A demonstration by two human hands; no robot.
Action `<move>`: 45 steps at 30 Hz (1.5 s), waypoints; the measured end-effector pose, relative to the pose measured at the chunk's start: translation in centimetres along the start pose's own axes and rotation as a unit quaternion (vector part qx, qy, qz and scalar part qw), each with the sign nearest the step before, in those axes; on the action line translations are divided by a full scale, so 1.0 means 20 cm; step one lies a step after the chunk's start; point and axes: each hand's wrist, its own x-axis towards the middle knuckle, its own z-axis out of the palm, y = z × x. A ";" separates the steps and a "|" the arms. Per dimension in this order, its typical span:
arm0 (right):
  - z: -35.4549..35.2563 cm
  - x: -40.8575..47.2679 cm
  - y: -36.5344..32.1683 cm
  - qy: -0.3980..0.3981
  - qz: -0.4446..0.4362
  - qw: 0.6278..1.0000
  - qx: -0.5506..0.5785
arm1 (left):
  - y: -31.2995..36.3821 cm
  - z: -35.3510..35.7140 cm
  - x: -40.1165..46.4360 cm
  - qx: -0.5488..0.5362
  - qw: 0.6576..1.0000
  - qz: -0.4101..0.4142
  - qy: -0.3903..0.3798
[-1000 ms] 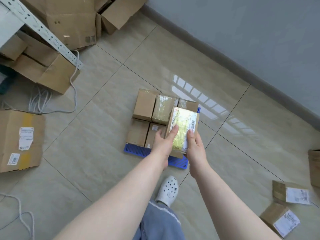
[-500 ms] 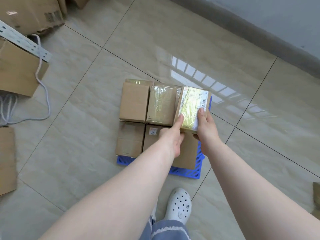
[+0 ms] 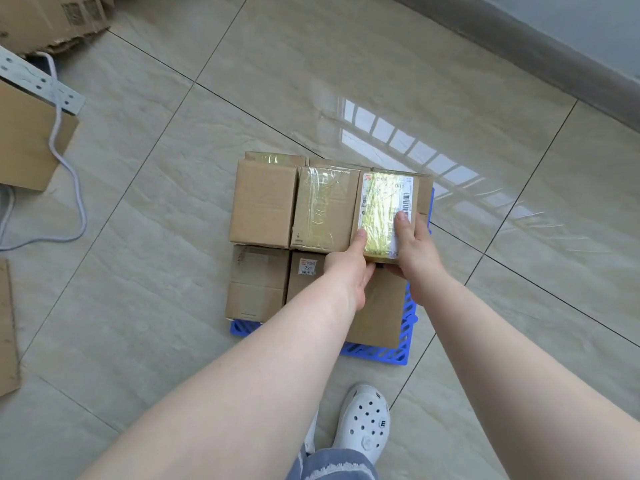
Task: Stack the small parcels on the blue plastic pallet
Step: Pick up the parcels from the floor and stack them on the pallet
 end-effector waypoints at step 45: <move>-0.64 -2.44 -0.53 0.096 0.030 0.909 0.404 | -0.46 -0.49 -2.04 0.154 0.956 0.131 -0.215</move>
